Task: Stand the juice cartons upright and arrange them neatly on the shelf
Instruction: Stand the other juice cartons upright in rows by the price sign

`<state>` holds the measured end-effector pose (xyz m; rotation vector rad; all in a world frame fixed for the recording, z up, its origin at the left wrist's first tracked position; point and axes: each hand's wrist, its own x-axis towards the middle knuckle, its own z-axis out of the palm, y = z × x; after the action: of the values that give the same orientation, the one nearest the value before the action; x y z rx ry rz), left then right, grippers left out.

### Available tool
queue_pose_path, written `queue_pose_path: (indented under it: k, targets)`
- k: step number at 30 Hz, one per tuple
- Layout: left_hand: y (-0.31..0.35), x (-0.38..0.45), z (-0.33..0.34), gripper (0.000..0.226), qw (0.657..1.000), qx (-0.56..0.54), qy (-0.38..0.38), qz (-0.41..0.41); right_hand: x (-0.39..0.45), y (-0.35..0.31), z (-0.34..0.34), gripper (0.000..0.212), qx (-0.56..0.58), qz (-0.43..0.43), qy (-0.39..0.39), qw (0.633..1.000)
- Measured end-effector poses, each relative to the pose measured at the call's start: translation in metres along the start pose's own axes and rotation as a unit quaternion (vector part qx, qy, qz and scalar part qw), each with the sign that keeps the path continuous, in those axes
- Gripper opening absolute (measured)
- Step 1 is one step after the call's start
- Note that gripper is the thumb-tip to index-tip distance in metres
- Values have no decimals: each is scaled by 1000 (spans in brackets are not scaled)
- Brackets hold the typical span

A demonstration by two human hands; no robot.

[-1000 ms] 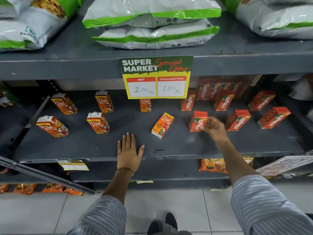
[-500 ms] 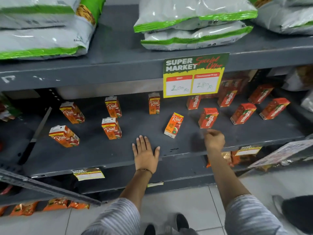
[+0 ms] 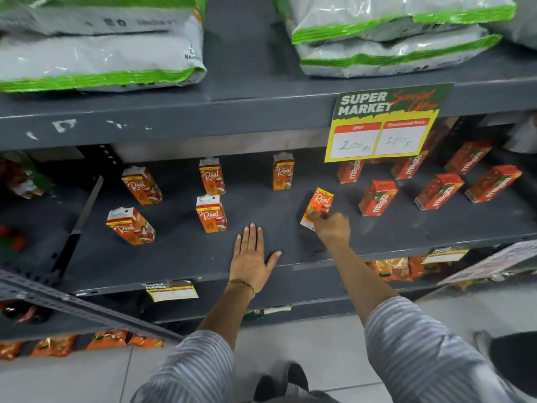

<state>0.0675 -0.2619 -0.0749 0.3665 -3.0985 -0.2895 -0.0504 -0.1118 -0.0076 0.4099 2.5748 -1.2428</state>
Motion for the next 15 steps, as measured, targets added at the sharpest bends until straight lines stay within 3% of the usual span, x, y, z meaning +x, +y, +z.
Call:
queue_pose_path:
  k: [7, 10, 15]
  targets:
    - [0, -1, 5, 75, 1000, 10, 6, -3, 5, -13, 5, 68, -19, -9, 4, 1000]
    - [-1, -1, 5, 75, 1000, 12, 7, -4, 5, -19, 9, 70, -22, -33, -15, 999]
    - [1, -3, 5, 74, 1000, 15, 13, -6, 13, -21, 12, 68, 17, 6, -28, 999]
